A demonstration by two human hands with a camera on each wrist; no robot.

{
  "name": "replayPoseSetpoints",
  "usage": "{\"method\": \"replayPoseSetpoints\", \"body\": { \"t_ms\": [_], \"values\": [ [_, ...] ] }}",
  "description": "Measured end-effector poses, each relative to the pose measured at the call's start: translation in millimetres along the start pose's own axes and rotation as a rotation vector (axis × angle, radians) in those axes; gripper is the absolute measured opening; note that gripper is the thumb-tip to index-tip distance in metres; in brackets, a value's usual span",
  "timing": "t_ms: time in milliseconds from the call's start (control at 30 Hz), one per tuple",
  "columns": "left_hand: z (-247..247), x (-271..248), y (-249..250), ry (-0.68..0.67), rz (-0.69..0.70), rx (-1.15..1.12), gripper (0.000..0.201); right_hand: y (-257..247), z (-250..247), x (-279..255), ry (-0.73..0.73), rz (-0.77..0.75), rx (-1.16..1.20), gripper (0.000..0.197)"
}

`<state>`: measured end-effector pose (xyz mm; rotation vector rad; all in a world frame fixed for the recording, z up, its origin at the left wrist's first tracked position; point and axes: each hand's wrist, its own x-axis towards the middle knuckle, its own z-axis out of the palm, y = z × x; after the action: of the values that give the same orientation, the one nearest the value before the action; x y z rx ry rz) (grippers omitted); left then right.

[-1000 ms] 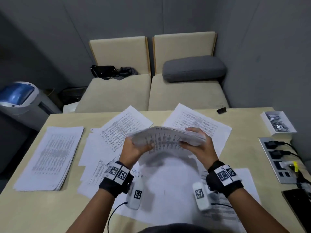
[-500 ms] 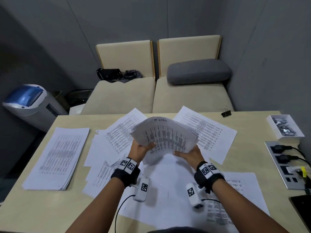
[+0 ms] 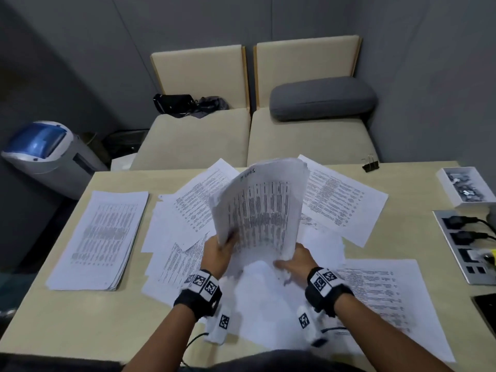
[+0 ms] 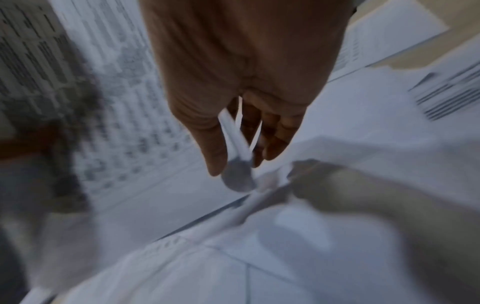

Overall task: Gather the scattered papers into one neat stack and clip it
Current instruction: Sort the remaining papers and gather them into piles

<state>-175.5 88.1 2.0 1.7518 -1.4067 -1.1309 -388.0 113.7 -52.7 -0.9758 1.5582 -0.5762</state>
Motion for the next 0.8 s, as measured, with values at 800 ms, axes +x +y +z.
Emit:
{"method": "replayPoseSetpoints", "body": {
  "t_ms": [800],
  "values": [
    [-111.6, 64.2, -152.6, -0.218, -0.479, 0.246, 0.031, 0.1, -47.8, 80.2, 0.107, 0.244, -0.962, 0.053]
  ]
}}
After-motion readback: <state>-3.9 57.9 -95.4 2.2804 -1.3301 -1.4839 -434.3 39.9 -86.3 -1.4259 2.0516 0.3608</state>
